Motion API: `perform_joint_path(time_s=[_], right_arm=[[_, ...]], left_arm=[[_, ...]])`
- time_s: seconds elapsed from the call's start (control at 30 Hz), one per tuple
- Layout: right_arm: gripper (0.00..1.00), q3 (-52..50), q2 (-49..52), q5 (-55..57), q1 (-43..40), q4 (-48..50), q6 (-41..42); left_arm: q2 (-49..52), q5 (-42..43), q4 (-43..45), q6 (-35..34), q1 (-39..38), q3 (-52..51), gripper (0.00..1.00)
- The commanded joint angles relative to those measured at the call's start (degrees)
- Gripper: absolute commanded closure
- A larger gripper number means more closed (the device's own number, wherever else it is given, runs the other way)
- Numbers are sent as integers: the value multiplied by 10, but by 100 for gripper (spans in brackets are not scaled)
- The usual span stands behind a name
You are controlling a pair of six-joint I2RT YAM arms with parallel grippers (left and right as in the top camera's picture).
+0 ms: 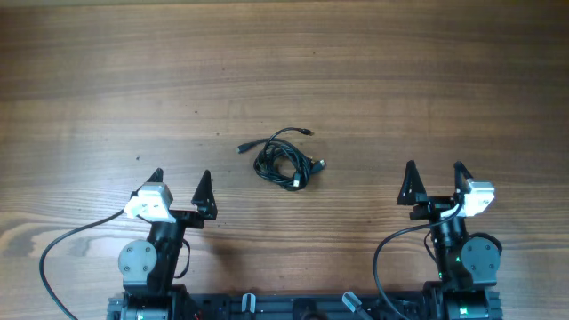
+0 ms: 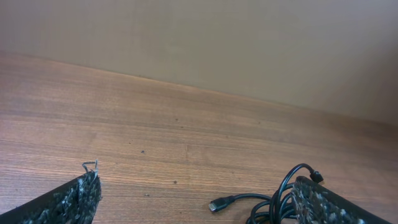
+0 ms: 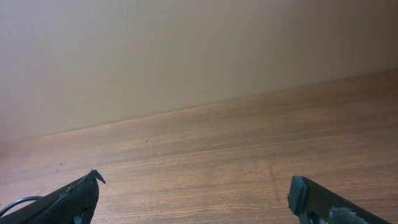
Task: Untangle cables
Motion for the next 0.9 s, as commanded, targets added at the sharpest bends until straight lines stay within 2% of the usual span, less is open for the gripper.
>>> perform_joint_path(time_s=[0.0, 0.13, 0.27, 0.53, 0.73, 0.87], right_arm=[[0, -1, 0, 9, -2, 8, -11], [0, -1, 0, 3, -2, 14, -15], [1, -1, 0, -54, -2, 14, -57], [0, 11, 0, -85, -2, 14, -56], [0, 45, 0, -97, -2, 12, -56], [0, 60, 7, -137, -2, 12, -54]], left_arm=[[-6, 4, 1, 1, 4, -4, 0], [-6, 5, 2, 1, 4, -4, 0], [-6, 5, 7, 5, 4, -4, 0], [3, 5, 8, 5, 4, 39, 0], [86, 10, -29, 5, 4, 133, 0], [198, 39, -70, 5, 4, 228, 0]])
